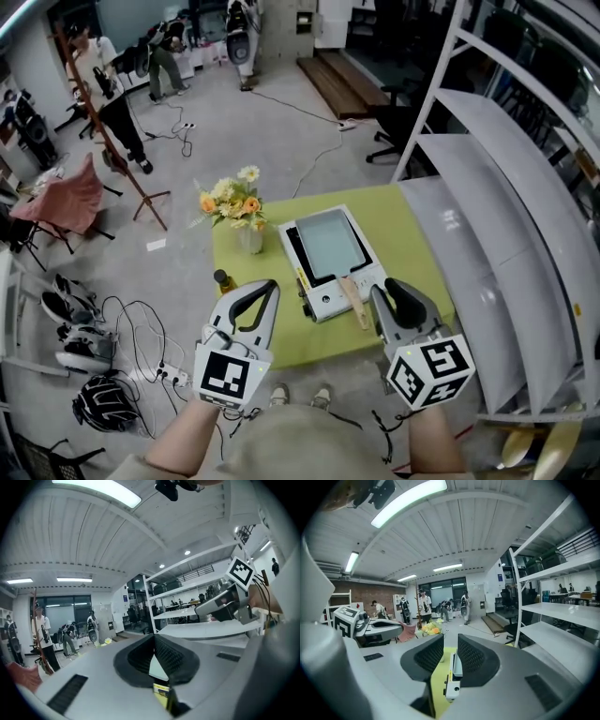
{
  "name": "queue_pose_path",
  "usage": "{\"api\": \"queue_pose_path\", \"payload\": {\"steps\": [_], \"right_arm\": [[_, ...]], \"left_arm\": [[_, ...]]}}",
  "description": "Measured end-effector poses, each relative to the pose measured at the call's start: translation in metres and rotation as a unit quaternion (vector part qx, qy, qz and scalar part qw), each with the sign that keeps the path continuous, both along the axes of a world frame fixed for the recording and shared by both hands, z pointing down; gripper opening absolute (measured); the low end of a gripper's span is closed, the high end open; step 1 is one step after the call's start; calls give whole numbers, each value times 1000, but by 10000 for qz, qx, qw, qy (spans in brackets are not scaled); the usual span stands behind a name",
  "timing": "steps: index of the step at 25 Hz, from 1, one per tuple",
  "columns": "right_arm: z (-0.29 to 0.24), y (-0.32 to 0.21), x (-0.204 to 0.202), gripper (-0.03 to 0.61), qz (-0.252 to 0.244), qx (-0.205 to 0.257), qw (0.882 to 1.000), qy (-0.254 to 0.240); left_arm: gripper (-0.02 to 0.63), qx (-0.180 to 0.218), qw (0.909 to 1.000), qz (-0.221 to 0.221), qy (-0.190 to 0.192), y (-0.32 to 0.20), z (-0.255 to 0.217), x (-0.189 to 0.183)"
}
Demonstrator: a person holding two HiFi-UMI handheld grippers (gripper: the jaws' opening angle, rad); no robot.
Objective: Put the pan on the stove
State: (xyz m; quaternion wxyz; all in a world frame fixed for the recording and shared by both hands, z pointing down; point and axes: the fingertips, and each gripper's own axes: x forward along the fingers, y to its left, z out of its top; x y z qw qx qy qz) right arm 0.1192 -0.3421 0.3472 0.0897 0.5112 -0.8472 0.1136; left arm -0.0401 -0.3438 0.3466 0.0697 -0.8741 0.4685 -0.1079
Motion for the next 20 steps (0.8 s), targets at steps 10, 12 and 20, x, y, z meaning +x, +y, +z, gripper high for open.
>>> {"api": "queue_pose_path", "payload": {"steps": [10, 12, 20], "right_arm": [[-14, 44, -1, 32, 104, 431, 9986, -297], [-9, 50, -2, 19, 85, 419, 9989, -192], [29, 71, -8, 5, -170, 32, 9997, 151]], "left_arm": [[8, 197, 9997, 33, 123, 36, -15, -3], [8, 155, 9998, 82, 82, 42, -12, -2], [6, -287, 9995, 120, -55, 52, 29, 0]]}}
